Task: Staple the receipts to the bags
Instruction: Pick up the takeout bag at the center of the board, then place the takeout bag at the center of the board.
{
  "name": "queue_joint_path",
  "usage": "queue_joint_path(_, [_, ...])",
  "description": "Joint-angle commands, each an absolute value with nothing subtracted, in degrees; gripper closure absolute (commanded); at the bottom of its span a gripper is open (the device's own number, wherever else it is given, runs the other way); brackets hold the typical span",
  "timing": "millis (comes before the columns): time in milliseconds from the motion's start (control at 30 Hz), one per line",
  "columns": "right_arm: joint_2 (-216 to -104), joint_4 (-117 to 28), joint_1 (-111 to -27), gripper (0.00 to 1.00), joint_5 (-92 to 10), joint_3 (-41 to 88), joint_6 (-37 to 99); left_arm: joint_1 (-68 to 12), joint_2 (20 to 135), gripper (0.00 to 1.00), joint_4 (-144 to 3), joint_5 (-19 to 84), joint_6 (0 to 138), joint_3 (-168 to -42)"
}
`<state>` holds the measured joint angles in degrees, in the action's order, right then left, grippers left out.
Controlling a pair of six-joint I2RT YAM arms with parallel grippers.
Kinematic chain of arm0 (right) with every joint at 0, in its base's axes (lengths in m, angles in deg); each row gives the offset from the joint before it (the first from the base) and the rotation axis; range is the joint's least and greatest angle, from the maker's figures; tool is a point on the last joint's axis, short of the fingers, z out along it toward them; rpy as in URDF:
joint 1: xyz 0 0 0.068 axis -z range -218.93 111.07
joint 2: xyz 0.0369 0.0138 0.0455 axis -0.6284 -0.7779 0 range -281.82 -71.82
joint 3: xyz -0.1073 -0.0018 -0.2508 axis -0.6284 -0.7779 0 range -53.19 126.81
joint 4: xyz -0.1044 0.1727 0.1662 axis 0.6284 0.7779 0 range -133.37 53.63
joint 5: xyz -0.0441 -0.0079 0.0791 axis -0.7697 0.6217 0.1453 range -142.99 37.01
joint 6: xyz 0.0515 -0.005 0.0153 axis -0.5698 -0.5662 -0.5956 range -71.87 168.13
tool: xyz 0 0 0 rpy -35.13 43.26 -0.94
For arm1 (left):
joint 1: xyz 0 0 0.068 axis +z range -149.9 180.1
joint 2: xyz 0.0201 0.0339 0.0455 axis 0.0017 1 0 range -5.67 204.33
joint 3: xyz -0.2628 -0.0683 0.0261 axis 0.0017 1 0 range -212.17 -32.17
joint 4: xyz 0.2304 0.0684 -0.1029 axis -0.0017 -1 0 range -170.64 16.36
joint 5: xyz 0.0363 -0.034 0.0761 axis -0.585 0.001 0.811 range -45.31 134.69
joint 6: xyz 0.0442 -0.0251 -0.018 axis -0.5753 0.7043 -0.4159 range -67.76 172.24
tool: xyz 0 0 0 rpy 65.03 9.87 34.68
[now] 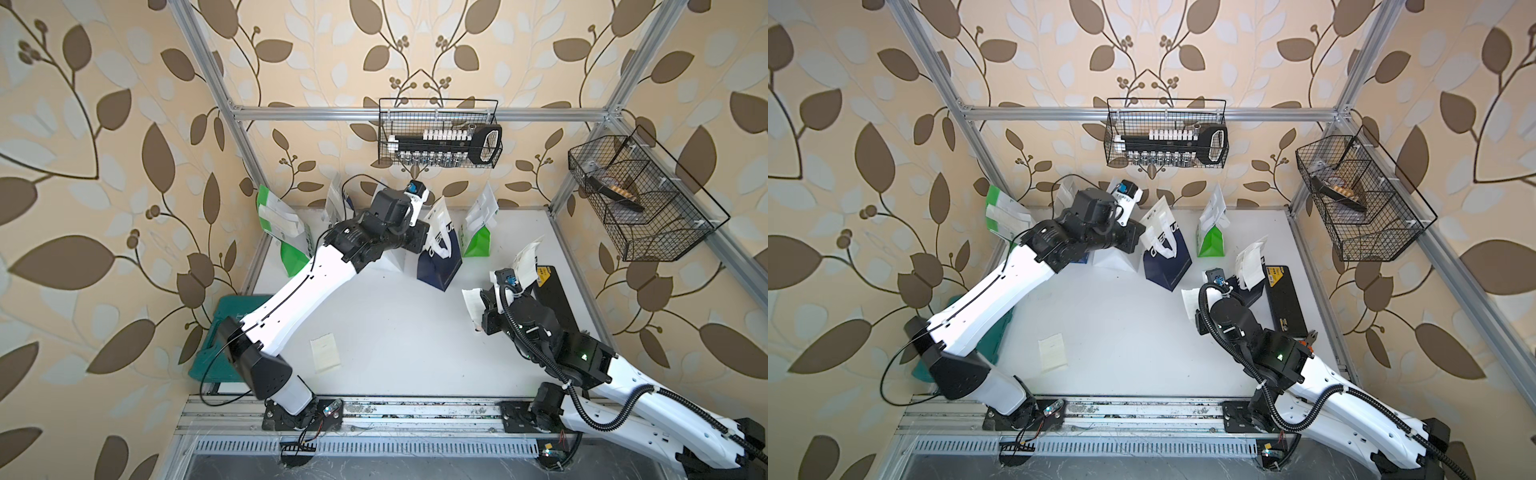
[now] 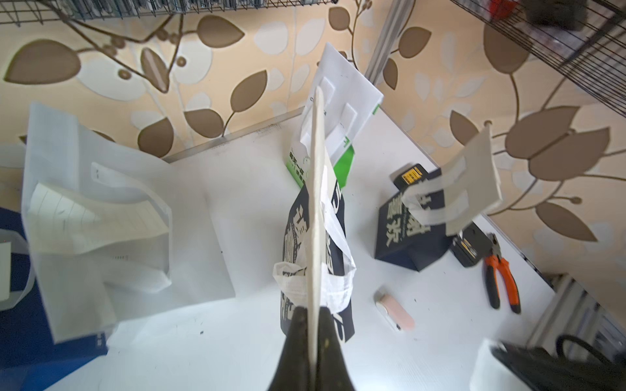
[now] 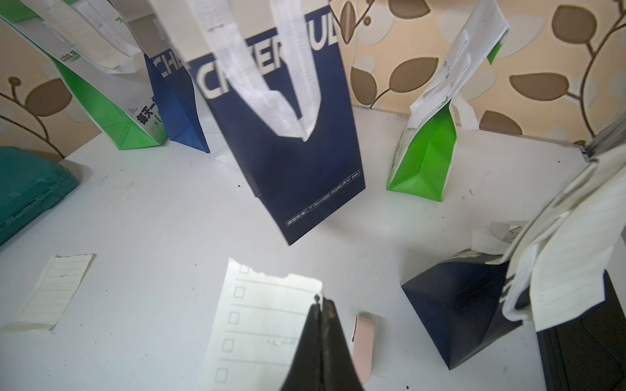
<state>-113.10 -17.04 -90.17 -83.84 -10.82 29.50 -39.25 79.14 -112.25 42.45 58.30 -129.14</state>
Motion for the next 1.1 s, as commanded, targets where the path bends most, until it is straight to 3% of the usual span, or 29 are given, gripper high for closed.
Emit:
queue_joint_path(0, [-112.6, -18.6, -90.1, 1.0, -82.2, -11.0, 29.0, -39.2, 70.5, 1.0, -115.9, 37.7, 53.3, -122.8])
queue_joint_path(133, [-112.9, -22.0, -91.3, 1.0, -81.1, -12.0, 30.6, -39.3, 63.6, 1.0, -115.8, 30.5, 46.4, -113.5])
queue_joint_path(400, [-115.5, -29.3, -97.4, 1.0, -83.1, -13.6, 34.4, -39.2, 59.2, 1.0, -113.7, 30.0, 41.2, -101.4])
queue_joint_path(633, [-119.2, -36.6, -102.8, 1.0, -86.5, -15.2, 37.8, -39.3, 58.9, 0.99, -113.6, 28.7, 41.1, -100.0])
queue_joint_path(767, [-119.7, -41.0, -104.9, 1.0, -89.2, -15.9, 40.4, -39.3, 58.8, 0.6, -113.3, 28.4, 41.6, -100.1])
queue_joint_path(800, [-119.7, -42.1, -105.1, 1.0, -89.2, -16.1, 41.3, -39.3, 58.7, 0.54, -113.0, 28.4, 41.9, -100.3])
queue_joint_path(900, [-119.9, -44.8, -105.4, 1.0, -89.4, -15.8, 43.7, -39.1, 58.3, 0.41, -112.1, 27.9, 42.8, -101.0])
queue_joint_path(1067, [-123.8, -49.9, -105.5, 1.0, -87.6, -13.9, 48.3, -39.2, 58.2, 0.36, -110.9, 24.0, 43.6, -102.3])
